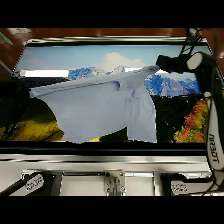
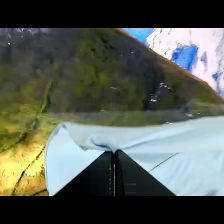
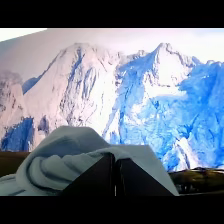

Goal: Fold the shirts.

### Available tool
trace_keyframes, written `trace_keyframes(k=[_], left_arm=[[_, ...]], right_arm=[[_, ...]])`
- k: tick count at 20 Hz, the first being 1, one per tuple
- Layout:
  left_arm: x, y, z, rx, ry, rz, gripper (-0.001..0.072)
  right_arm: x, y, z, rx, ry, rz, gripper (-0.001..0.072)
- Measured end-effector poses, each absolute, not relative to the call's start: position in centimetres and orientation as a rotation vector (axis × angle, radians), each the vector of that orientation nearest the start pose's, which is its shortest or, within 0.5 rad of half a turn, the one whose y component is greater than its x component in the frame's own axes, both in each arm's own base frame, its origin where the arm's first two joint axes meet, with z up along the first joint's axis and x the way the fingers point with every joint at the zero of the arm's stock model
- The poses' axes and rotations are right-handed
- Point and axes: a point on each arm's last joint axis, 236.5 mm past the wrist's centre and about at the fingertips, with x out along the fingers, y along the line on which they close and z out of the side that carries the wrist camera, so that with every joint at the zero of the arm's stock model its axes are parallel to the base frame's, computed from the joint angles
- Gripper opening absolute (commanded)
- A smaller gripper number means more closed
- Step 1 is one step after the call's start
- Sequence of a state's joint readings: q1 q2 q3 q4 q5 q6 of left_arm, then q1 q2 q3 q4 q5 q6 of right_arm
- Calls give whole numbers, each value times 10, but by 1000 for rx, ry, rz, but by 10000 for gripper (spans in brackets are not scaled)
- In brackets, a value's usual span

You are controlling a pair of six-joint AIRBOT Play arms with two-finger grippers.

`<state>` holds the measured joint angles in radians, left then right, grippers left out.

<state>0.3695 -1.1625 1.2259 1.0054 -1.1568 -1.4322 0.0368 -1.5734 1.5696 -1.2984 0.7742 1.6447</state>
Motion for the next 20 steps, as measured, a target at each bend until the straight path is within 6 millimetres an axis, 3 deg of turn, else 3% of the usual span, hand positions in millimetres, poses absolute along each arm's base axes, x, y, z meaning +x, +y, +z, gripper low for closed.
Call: trace_keyframes(k=[3, 4, 5, 6, 9, 11, 12, 14, 15, 16, 18, 20], left_arm=[[431, 20, 61, -570, 1019, -93, 52], [437, 13, 44, -586, 1051, -105, 175], [439, 7, 31, -606, 1081, -115, 402], [441, 1, 21, -630, 1105, -126, 521], [430, -2, 6, -681, 1188, -151, 517], [411, 12, 1, -690, 1264, -148, 332], [394, 18, -2, -696, 1317, -155, 326], [353, 25, -13, -729, 1433, -173, 343], [334, 23, -20, -754, 1475, -186, 409], [313, 17, -31, -787, 1518, -207, 538], [279, -3, -52, -865, 1576, -256, 543], [259, -20, -73, -932, 1583, -278, 497]], right_arm=[[571, 83, 37, 396, 856, 107, 73], [573, 88, 28, 424, 868, 109, 140], [574, 93, 22, 458, 880, 111, 407], [575, 95, 20, 478, 880, 113, 588], [568, 90, 33, 508, 889, 119, 588], [554, 68, 48, 481, 911, 109, 586], [542, 53, 54, 458, 942, 98, 561], [508, 21, 52, 399, 1057, 79, 542], [488, 8, 48, 375, 1130, 79, 544], [466, 0, 42, 359, 1214, 92, 544], [428, -11, 32, 350, 1353, 116, 544], [405, -16, 26, 353, 1437, 134, 544]])
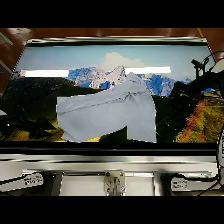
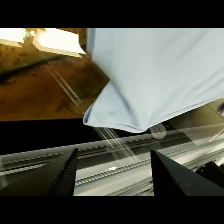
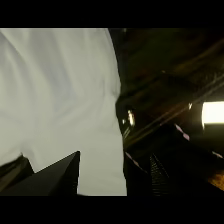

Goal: Fold the shirts.

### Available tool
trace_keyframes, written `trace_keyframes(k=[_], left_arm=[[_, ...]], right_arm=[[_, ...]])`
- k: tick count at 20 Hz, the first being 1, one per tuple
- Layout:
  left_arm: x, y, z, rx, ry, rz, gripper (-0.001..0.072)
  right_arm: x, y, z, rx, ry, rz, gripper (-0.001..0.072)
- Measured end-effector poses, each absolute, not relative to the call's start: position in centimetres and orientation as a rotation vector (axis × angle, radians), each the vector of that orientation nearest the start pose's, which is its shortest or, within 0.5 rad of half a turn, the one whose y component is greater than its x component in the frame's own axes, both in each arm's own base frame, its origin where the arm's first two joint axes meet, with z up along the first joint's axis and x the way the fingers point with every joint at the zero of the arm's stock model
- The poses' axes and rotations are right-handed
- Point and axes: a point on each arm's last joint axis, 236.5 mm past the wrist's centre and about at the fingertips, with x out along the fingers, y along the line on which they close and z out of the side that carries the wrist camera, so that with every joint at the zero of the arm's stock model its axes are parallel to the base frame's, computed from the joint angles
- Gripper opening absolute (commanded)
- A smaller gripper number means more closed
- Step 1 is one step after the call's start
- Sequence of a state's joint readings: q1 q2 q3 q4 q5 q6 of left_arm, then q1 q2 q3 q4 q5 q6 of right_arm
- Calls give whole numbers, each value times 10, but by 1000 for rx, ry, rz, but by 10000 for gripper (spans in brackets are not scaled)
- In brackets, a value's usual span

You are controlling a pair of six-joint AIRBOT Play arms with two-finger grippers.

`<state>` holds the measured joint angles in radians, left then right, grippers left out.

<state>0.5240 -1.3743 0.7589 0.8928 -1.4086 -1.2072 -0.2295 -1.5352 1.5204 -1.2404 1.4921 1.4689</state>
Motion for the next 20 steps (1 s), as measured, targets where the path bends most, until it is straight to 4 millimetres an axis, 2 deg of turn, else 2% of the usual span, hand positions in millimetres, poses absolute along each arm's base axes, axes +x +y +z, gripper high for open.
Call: trace_keyframes(k=[4, 8, 10, 11, 13, 14, 17, 20], left_arm=[[244, -38, -102, -1004, 1545, -252, 497], [247, -42, -115, -997, 1504, -226, 496], [251, -44, -119, -996, 1486, -215, 428], [254, -44, -121, -991, 1473, -208, 416], [258, -47, -125, -973, 1466, -201, 168], [259, -48, -128, -959, 1464, -194, 31], [258, -56, -130, -938, 1477, -212, 35], [254, -60, -126, -916, 1495, -238, 35]], right_arm=[[395, -5, 25, 362, 1474, 187, 544], [397, 9, 26, 352, 1466, 224, 544], [397, 10, 25, 350, 1465, 225, 544], [398, 11, 25, 348, 1463, 227, 544], [398, 12, 25, 343, 1463, 229, 565], [398, 11, 25, 340, 1464, 225, 673], [398, 8, 23, 331, 1467, 218, 673], [397, 0, 9, 355, 1493, 200, 672]])
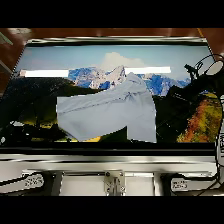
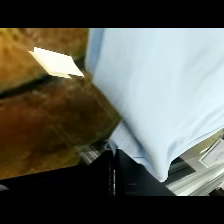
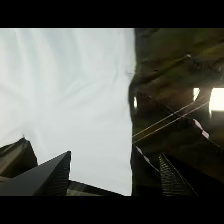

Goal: Fold the shirts.

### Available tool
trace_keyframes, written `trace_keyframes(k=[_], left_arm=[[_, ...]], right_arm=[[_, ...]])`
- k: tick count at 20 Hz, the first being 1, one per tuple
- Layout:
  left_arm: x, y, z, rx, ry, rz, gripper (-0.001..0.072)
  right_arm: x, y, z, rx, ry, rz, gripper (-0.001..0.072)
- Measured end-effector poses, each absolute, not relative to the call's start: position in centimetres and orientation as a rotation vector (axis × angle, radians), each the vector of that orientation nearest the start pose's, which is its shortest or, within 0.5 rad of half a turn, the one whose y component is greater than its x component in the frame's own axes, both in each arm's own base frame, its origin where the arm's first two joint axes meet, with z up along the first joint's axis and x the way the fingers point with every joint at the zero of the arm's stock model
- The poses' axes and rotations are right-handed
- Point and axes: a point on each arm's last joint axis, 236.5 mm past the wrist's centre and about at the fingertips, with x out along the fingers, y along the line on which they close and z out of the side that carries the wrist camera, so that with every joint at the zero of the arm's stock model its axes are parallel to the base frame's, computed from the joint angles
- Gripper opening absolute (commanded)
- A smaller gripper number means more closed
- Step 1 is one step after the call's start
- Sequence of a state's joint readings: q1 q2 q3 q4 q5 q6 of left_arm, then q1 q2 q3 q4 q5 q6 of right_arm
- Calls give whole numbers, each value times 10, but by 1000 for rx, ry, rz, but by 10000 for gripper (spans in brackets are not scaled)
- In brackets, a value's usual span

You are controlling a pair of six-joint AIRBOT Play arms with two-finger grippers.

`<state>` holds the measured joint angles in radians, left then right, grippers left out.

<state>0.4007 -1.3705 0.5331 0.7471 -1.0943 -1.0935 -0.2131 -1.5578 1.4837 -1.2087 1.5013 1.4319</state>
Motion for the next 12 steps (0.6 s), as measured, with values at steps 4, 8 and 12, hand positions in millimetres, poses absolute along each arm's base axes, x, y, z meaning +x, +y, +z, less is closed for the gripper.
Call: trace_keyframes(k=[4, 8, 12], left_arm=[[254, -60, -108, -876, 1469, -276, 35], [255, -62, -81, -832, 1412, -316, 35], [256, -62, -63, -805, 1364, -326, 35]], right_arm=[[398, 2, -21, 487, 1544, 216, 579], [407, 1, -63, 567, 1577, 199, 578], [415, 18, -101, 620, 1612, 211, 576]])
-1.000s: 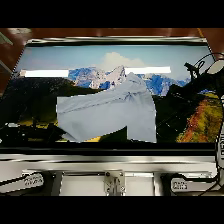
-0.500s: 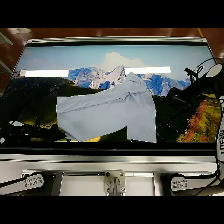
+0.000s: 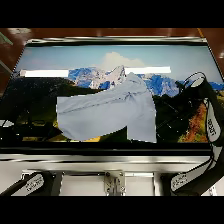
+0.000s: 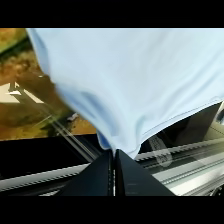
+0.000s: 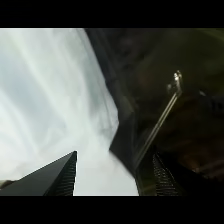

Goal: Fold the shirts.

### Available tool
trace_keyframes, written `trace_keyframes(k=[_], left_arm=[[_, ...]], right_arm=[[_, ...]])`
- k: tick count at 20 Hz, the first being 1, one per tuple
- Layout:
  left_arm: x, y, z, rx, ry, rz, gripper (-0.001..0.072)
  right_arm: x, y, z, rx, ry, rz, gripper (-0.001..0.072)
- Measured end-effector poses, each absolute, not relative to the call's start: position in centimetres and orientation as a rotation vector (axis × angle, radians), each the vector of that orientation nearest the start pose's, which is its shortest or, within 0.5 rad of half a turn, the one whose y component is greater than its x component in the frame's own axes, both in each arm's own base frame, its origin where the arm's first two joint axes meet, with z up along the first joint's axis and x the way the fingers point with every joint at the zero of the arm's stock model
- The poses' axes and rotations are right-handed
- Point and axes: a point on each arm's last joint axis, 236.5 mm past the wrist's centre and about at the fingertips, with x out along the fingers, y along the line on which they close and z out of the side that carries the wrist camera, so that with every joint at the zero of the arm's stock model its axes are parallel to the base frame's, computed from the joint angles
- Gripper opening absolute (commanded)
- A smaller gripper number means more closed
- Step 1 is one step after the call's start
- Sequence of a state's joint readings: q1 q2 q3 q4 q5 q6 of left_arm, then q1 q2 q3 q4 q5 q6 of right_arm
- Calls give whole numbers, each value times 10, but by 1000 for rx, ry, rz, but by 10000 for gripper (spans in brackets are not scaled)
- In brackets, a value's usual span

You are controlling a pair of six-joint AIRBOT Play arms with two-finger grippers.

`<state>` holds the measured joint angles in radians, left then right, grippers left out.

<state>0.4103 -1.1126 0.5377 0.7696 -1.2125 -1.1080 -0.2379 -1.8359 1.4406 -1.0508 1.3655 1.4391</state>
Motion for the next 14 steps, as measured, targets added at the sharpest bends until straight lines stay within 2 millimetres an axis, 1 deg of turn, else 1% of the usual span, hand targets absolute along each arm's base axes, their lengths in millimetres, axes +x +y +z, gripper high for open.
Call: trace_keyframes(k=[1, 2, 3, 4, 6, 7, 8, 9, 10, 11, 12, 13, 14], left_arm=[[256, -62, -60, -802, 1356, -325, 35], [257, -62, -56, -798, 1345, -325, 35], [257, -62, -53, -795, 1335, -325, 35], [258, -62, -49, -792, 1322, -323, 35], [263, -60, -38, -773, 1286, -322, 33], [268, -58, -31, -757, 1261, -322, 32], [276, -55, -20, -736, 1225, -321, 32], [287, -49, -4, -709, 1175, -317, 32], [301, -43, 16, -680, 1119, -313, 32], [316, -37, 43, -642, 1052, -313, 32], [334, -28, 79, -591, 961, -311, 32], [351, -22, 126, -534, 856, -312, 33], [362, -16, 175, -470, 749, -314, 33]], right_arm=[[418, 24, -110, 623, 1613, 214, 511], [420, 30, -116, 623, 1615, 220, 353], [424, 35, -120, 617, 1606, 221, 139], [428, 39, -125, 613, 1593, 220, 53], [436, 47, -125, 603, 1566, 234, 51], [441, 49, -120, 585, 1539, 249, 51], [448, 55, -105, 581, 1496, 289, 50], [457, 59, -84, 565, 1439, 325, 51], [467, 63, -56, 538, 1370, 360, 51], [476, 64, -24, 502, 1292, 387, 51], [488, 65, 22, 460, 1180, 418, 51], [494, 66, 69, 411, 1070, 440, 51], [497, 65, 124, 350, 941, 453, 51]])
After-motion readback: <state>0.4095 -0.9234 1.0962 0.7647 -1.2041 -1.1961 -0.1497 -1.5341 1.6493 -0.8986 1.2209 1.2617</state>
